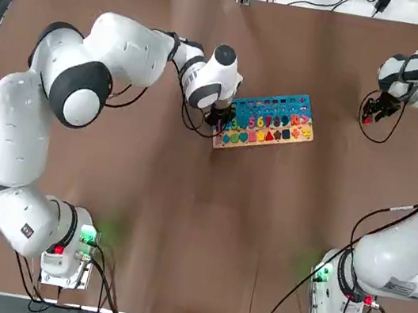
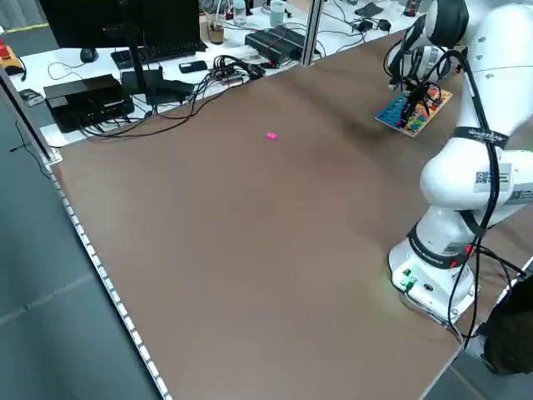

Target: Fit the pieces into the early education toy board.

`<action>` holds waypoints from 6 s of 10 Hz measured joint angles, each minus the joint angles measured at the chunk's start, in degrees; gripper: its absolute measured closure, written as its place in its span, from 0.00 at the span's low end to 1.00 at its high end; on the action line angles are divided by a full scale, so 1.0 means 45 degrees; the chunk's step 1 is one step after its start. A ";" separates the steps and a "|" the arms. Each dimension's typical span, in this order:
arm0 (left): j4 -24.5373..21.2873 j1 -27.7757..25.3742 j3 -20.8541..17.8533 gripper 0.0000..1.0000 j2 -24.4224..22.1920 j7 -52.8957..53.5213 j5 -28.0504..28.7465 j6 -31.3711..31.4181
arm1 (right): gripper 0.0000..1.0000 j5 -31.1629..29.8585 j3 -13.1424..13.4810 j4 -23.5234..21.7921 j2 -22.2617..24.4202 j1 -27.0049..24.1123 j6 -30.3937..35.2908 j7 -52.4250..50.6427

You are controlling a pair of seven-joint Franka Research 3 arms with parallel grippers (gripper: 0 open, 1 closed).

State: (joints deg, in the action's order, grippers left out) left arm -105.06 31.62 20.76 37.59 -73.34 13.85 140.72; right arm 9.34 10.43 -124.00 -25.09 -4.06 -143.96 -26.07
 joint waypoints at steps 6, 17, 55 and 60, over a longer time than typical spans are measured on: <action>0.0008 0.0000 0.0000 0.87 0.0019 0.0001 0.0008 0.0000 | 0.37 -0.0020 -0.0037 0.0000 -0.0057 0.0004 -0.0044 -0.0310; 0.0222 0.0001 -0.0002 0.87 0.0066 0.0001 0.0012 0.0005 | 0.43 -0.0084 -0.0080 -0.0317 -0.0123 0.0005 -0.0401 -0.0684; 0.0232 -0.0019 -0.0076 0.87 0.0235 0.0114 0.0012 -0.0001 | 0.64 -0.0088 -0.0831 0.0767 0.1360 0.2358 0.2392 0.4349; 0.0233 -0.0017 -0.0076 0.87 0.0235 0.0131 0.0013 -0.0004 | 0.64 -0.0050 -0.0987 0.0751 0.1311 0.3857 0.2391 0.6110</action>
State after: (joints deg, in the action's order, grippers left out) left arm -104.01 31.54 20.41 38.65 -72.75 13.90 140.70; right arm 9.11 5.99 -120.62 -19.19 13.30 -133.20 1.42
